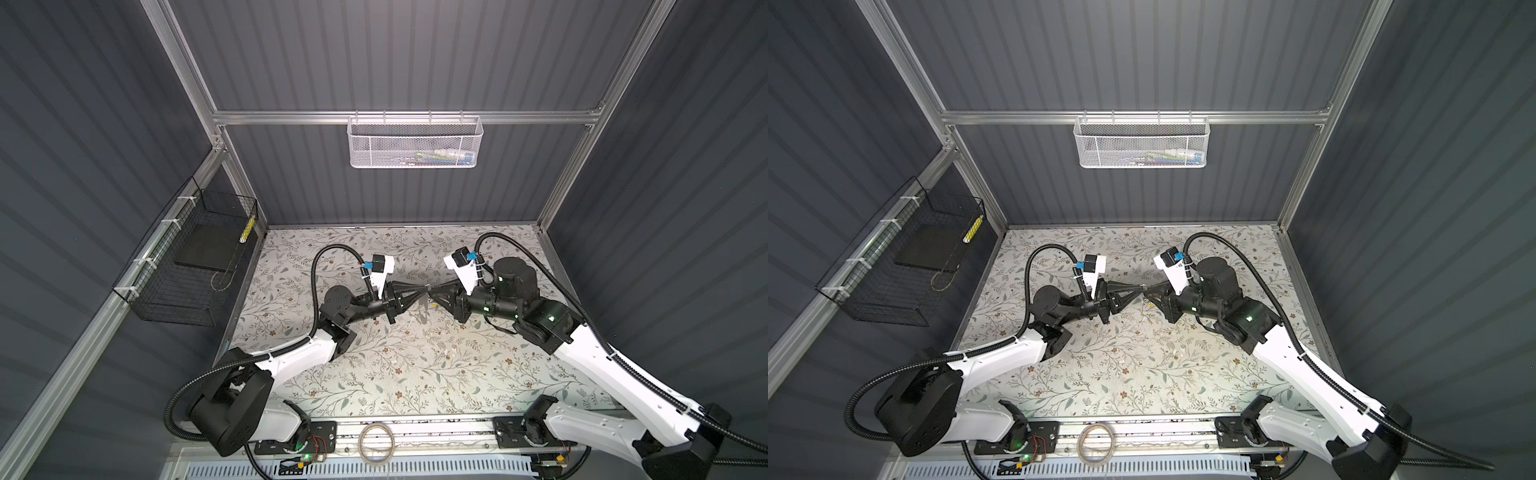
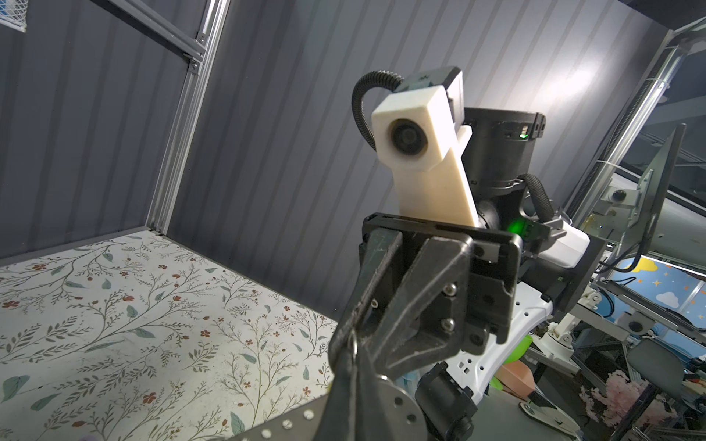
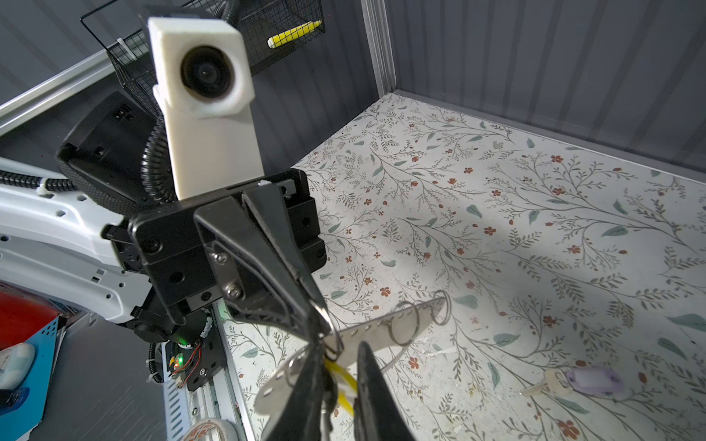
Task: Attach keys to a key ring
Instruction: Insert the key into the keyring.
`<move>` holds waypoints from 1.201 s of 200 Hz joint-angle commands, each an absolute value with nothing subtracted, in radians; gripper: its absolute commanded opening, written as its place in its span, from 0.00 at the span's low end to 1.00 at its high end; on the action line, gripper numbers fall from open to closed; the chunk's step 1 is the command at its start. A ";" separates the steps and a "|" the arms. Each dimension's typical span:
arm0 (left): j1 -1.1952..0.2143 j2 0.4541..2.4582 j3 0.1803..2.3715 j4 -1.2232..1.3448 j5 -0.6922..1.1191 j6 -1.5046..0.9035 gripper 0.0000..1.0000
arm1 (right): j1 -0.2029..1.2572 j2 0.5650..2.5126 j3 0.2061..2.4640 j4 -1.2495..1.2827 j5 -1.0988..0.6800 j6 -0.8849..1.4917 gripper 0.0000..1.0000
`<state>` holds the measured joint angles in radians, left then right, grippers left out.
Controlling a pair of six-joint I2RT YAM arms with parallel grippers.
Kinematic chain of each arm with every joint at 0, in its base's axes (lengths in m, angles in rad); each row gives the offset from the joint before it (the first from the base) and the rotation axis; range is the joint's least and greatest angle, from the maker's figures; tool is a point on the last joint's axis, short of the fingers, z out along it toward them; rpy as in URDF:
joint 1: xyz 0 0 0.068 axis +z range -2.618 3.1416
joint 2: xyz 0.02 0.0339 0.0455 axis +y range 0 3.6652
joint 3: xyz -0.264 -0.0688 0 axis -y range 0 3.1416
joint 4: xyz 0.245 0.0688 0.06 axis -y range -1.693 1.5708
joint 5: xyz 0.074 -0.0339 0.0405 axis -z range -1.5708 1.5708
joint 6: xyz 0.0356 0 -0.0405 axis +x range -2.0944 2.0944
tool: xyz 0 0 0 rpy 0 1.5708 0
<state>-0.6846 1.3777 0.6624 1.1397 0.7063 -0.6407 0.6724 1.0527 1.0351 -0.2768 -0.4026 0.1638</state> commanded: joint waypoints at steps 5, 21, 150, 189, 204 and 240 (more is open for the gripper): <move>-0.707 1.398 0.707 1.177 0.803 -0.664 0.00 | 0.686 1.056 1.046 -0.196 -0.472 0.163 0.14; -0.707 1.405 0.714 1.171 0.809 -0.666 0.00 | 0.686 1.052 1.043 -0.193 -0.481 0.161 0.11; -0.706 1.352 0.742 0.977 0.779 -0.556 0.13 | 0.684 1.045 1.077 -0.318 -0.457 0.078 0.00; -0.703 1.343 0.783 0.878 0.800 -0.509 0.17 | 0.683 1.057 1.097 -0.361 -0.477 0.055 0.00; -0.701 1.342 0.797 0.848 0.811 -0.493 0.16 | 0.683 1.060 1.101 -0.372 -0.477 0.049 0.00; -0.692 1.324 0.830 0.748 0.840 -0.438 0.08 | 0.679 1.066 1.115 -0.411 -0.477 0.036 0.00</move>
<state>-0.6796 1.3605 0.7757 0.8227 0.7773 -0.5056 0.6720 1.0508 1.0847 -0.3943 -0.4328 0.0620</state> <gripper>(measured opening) 0.129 0.048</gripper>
